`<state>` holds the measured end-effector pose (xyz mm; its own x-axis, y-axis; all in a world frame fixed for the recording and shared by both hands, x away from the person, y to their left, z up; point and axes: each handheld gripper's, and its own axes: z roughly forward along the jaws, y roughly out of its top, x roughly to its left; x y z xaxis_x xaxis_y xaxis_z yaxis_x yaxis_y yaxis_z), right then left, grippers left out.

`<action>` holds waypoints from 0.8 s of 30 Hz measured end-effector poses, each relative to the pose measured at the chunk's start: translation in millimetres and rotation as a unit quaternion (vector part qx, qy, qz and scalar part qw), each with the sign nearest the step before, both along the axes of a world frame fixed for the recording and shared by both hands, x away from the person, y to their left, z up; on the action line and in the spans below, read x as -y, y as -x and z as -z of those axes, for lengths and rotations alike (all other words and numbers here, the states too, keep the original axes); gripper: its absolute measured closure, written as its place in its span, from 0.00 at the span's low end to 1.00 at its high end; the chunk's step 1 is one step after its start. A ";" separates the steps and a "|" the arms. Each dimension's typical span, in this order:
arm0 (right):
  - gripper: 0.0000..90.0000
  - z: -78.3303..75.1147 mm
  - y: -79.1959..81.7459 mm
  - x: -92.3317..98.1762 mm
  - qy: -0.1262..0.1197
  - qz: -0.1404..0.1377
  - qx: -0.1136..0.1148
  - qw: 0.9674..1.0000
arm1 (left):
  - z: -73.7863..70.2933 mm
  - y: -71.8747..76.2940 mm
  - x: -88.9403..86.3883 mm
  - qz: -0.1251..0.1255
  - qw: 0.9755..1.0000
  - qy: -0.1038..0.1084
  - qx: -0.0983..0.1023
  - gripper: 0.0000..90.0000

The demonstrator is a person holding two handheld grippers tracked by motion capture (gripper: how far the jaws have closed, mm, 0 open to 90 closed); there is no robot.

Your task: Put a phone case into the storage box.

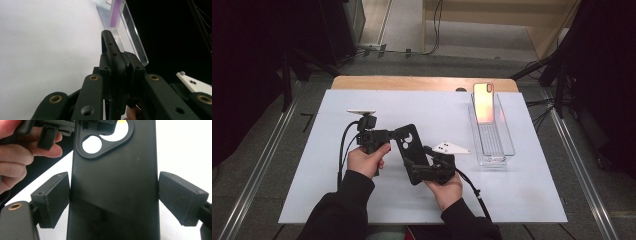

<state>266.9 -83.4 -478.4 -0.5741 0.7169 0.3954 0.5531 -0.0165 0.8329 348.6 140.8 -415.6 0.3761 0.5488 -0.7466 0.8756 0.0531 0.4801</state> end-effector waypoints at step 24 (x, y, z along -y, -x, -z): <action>0.00 -30.3 -21.6 28.8 0.078 -0.134 -0.031 0.987 | -16.5 11.5 -1.0 0.003 0.990 -0.057 0.127 0.86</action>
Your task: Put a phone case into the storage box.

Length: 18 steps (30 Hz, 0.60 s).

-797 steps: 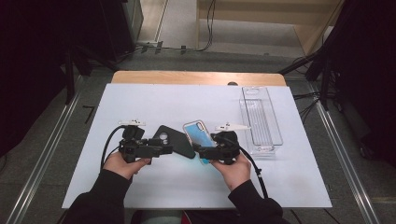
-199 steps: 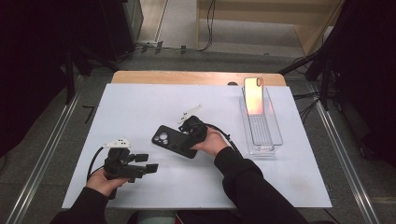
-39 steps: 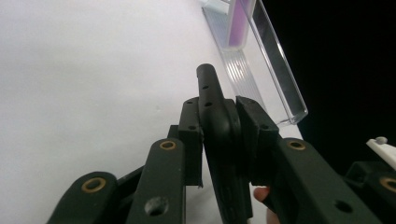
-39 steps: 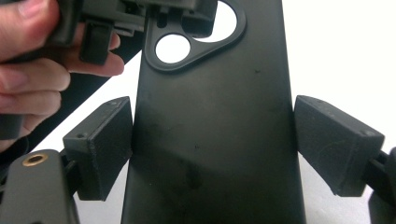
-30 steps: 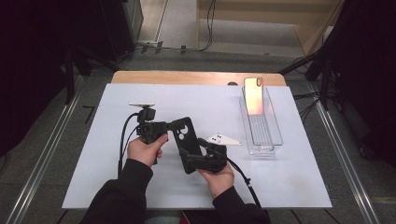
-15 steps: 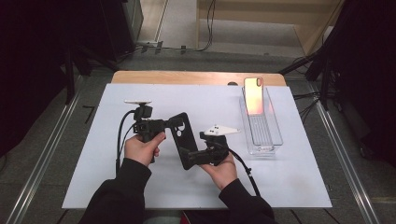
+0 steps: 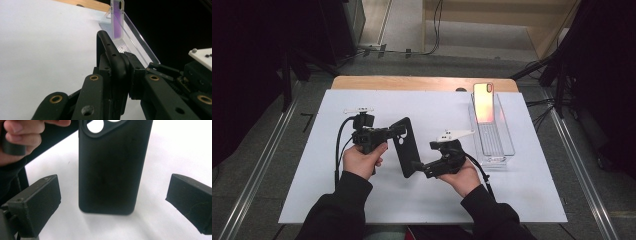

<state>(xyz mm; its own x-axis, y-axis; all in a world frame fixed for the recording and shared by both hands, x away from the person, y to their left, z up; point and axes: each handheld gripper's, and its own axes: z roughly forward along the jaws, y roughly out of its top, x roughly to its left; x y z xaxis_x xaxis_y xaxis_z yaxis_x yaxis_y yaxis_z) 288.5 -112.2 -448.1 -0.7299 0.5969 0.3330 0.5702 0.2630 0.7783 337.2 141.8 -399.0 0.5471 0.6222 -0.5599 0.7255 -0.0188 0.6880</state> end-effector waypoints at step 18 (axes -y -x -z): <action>0.00 -3.5 10.1 28.5 0.038 -0.049 0.007 0.998 | -2.3 11.2 5.8 0.033 0.996 -0.021 0.086 0.86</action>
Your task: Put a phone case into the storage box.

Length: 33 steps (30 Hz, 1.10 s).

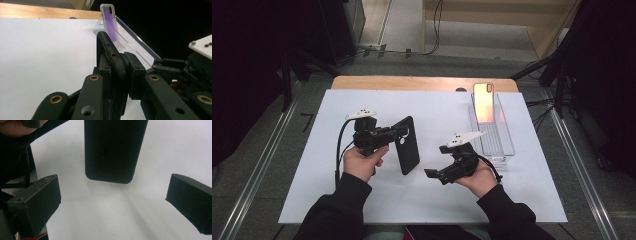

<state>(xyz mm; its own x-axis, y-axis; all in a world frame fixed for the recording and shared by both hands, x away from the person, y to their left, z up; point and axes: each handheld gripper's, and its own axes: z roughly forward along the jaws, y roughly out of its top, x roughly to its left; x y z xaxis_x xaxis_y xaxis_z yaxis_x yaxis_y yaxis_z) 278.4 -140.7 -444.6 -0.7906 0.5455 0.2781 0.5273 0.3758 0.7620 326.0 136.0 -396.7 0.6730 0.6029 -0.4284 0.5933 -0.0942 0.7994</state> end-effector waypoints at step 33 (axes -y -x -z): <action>0.00 -9.9 -7.0 -26.3 -0.029 0.088 0.035 0.995 | 8.8 23.4 20.3 0.008 1.000 0.008 -0.005 0.86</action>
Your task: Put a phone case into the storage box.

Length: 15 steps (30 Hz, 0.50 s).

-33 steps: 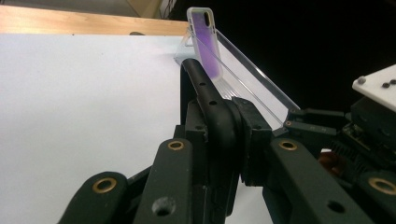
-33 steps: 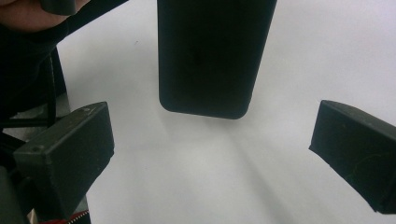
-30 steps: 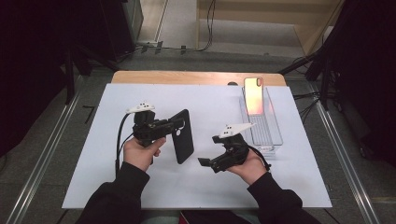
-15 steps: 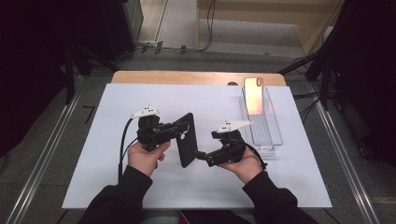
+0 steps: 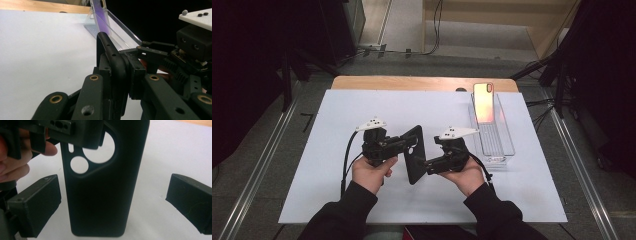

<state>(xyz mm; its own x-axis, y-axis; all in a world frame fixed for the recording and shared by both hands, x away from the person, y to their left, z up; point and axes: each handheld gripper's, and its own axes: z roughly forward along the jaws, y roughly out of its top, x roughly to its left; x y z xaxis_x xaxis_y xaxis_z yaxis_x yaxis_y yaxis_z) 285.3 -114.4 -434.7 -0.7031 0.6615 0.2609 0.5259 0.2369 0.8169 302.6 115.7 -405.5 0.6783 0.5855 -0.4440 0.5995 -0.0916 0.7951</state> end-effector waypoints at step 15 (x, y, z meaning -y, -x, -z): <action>0.00 2.5 -4.1 -14.6 -0.018 0.001 -0.014 1.000 | 2.7 6.3 8.3 0.006 1.000 -0.004 -0.005 0.86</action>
